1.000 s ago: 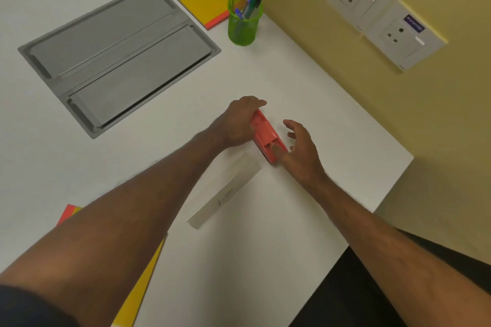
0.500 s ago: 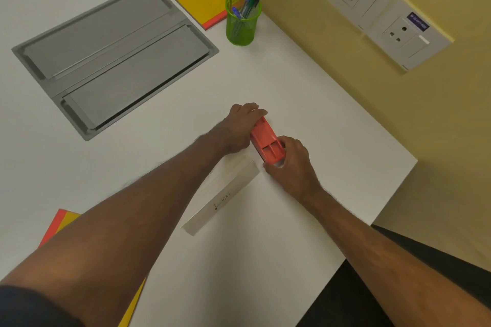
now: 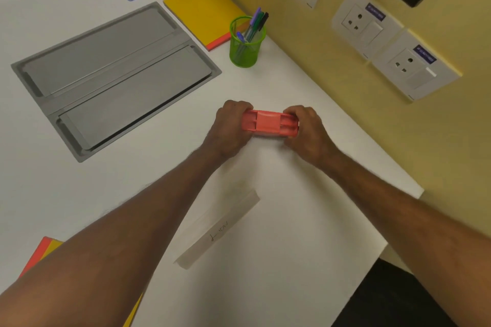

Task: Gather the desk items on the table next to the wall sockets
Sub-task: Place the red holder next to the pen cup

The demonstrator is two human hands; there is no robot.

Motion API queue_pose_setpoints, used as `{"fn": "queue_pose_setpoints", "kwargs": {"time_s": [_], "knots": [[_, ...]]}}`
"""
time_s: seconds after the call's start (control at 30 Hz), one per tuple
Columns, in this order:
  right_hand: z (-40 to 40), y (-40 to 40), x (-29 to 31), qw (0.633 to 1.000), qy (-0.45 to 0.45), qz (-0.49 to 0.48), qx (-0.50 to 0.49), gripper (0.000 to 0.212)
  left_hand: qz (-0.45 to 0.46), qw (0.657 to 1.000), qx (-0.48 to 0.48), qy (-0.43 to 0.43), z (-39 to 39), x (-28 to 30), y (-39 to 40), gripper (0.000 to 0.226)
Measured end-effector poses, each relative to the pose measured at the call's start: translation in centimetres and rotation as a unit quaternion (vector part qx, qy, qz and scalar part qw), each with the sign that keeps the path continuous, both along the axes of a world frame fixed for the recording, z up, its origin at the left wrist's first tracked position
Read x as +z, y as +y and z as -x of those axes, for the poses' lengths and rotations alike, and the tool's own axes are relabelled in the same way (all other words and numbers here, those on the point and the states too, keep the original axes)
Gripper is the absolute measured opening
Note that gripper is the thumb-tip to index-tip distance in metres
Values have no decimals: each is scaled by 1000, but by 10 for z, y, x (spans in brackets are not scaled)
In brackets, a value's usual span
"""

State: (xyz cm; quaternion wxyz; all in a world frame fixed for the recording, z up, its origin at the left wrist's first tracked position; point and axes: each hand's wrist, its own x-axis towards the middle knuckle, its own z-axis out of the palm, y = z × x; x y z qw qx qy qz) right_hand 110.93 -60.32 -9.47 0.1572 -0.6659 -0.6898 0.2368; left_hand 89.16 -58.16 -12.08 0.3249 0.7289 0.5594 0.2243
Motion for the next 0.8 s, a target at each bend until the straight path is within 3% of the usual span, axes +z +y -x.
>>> {"fn": "queue_pose_setpoints", "kwargs": {"time_s": [0.3, 0.53, 0.8], "knots": [[10, 107, 0, 999, 12, -20, -34, 55, 36, 979, 182, -82, -34, -9, 27, 55], [14, 159, -19, 998, -4, -32, -48, 54, 27, 972, 210, -97, -47, -14, 66, 57], [14, 173, -30, 997, 9, -28, -72, 67, 45, 971, 217, -91, -54, -21, 89, 67]]}}
